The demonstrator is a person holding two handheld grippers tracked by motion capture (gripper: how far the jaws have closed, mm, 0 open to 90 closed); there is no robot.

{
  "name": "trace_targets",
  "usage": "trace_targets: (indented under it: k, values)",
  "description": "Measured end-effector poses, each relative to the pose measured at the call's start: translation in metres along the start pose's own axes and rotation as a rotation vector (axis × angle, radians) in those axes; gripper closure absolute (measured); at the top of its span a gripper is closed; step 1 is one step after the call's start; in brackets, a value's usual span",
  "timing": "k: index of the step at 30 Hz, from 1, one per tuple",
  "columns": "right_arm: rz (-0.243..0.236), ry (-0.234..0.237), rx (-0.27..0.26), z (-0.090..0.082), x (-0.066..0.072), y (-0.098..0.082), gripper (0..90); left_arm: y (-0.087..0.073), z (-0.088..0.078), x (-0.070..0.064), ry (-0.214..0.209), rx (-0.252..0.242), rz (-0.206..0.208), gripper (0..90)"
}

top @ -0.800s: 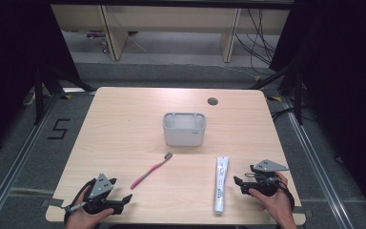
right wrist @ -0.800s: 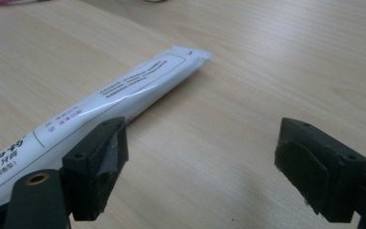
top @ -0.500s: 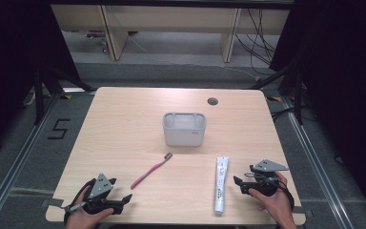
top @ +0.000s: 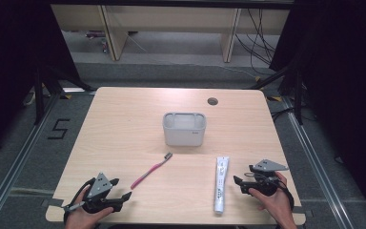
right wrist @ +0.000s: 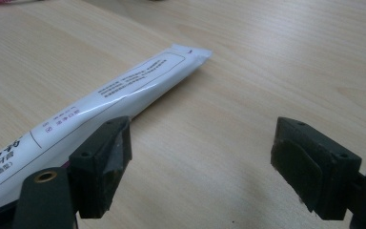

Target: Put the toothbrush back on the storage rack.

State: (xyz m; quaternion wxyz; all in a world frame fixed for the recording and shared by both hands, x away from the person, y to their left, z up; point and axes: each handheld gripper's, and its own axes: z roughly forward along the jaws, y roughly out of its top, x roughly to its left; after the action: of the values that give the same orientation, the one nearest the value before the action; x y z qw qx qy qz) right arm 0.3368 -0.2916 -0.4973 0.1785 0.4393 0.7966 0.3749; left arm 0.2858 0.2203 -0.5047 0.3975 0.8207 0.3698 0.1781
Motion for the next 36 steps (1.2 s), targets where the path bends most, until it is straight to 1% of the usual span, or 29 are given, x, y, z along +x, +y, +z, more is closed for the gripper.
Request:
trace_targets:
  k: [1,2,3,4,5,9,10,11,12,13,15,16,17,18,19,21,22,23,24,25,26,27,28,29,30,32,33,34,36]
  values:
    - [-0.004,-0.003,0.002,0.000,0.000,0.000,22.1,0.000,0.000,0.000,-0.001,-0.006,-0.005,34.6]
    - [0.033,0.010,0.008,0.000,0.003,0.000,22.2,0.001,0.002,-0.002,-0.003,-0.020,-0.020,35.9]
    - [0.034,0.010,0.008,0.000,0.003,0.000,22.3,0.001,0.002,-0.002,-0.009,-0.024,-0.020,37.0]
    - [0.033,0.010,0.008,0.000,0.003,0.000,22.3,0.002,0.001,-0.001,-0.016,-0.003,0.000,38.0]
    - [0.036,0.006,0.016,-0.001,0.002,0.000,22.4,0.003,0.003,-0.001,-0.020,-0.007,-0.002,38.6]
    - [0.036,0.002,0.017,0.000,0.002,0.000,22.5,0.006,0.005,-0.001,-0.023,-0.002,0.004,41.4]
    - [0.036,0.003,0.017,0.000,0.002,0.000,22.5,0.008,0.008,0.001,-0.030,0.006,0.016,41.8]
    - [0.036,0.003,0.017,0.000,0.002,0.000,22.5,0.008,0.008,0.001,-0.030,0.006,0.016,42.3]
    - [0.011,0.002,0.010,0.000,0.000,0.000,22.6,0.012,0.008,0.002,-0.033,0.011,0.016,42.9]
    - [0.011,0.002,0.010,0.000,0.000,0.000,22.6,0.012,0.008,0.002,-0.033,0.011,0.016,43.7]
    - [0.012,0.005,0.009,0.001,0.000,0.000,22.6,0.017,0.009,0.004,-0.033,0.015,0.017,45.2]
    - [0.053,0.009,0.025,0.000,0.003,0.000,22.7,0.020,0.010,0.006,-0.032,0.019,0.018,45.9]
    - [0.033,0.004,0.016,0.000,0.002,0.000,22.8,0.026,0.013,0.008,-0.038,0.025,0.016,47.2]
    - [0.033,0.000,0.015,0.000,0.002,0.000,22.9,0.029,0.015,0.008,-0.039,0.036,0.020,48.5]
    - [0.006,0.007,0.008,0.001,0.000,0.001,22.9,0.032,0.016,0.009,-0.045,0.049,0.025,49.4]
    - [0.002,0.003,0.008,0.001,0.000,0.001,23.0,0.039,0.020,0.008,-0.054,0.066,0.036,50.3]
    - [0.003,0.003,0.008,0.001,0.000,0.001,23.0,0.043,0.021,0.007,-0.052,0.070,0.045,51.0]
    - [0.003,0.007,0.007,0.001,0.000,0.001,23.1,0.043,0.021,0.007,-0.052,0.070,0.045,51.7]
    - [0.003,0.008,0.008,0.001,0.000,0.001,23.1,0.051,0.024,0.006,-0.058,0.082,0.056,52.2]
    - [0.003,0.008,0.008,0.001,0.000,0.001,23.1,0.051,0.024,0.006,-0.058,0.082,0.056,52.5]
    - [0.002,0.006,0.007,0.001,0.000,0.001,23.1,0.058,0.028,0.006,-0.058,0.100,0.072,52.9]
    - [0.000,0.005,0.005,0.001,0.000,0.001,23.1,0.061,0.030,0.005,-0.061,0.108,0.072,53.1]
    - [0.014,-0.007,0.004,0.000,0.001,0.001,23.1,0.064,0.033,0.005,-0.068,0.119,0.069,53.3]
    - [0.014,-0.007,0.004,0.000,0.001,0.001,23.1,0.064,0.033,0.005,-0.068,0.119,0.069,53.4]
    - [-0.013,-0.022,-0.002,0.000,0.000,0.001,23.1,0.068,0.038,0.003,-0.071,0.137,0.078,54.3]
    - [-0.013,-0.018,0.000,0.000,0.000,0.001,23.1,0.071,0.043,0.002,-0.077,0.155,0.085,54.6]
    - [-0.013,-0.018,0.000,0.000,0.000,0.001,23.1,0.071,0.043,0.002,-0.077,0.155,0.085,54.8]
    - [-0.012,-0.017,0.001,0.000,0.000,0.001,23.1,0.073,0.047,0.002,-0.081,0.170,0.088,55.6]
    - [-0.012,-0.011,0.000,0.001,0.000,0.001,23.1,0.074,0.053,0.002,-0.076,0.184,0.086,56.1]
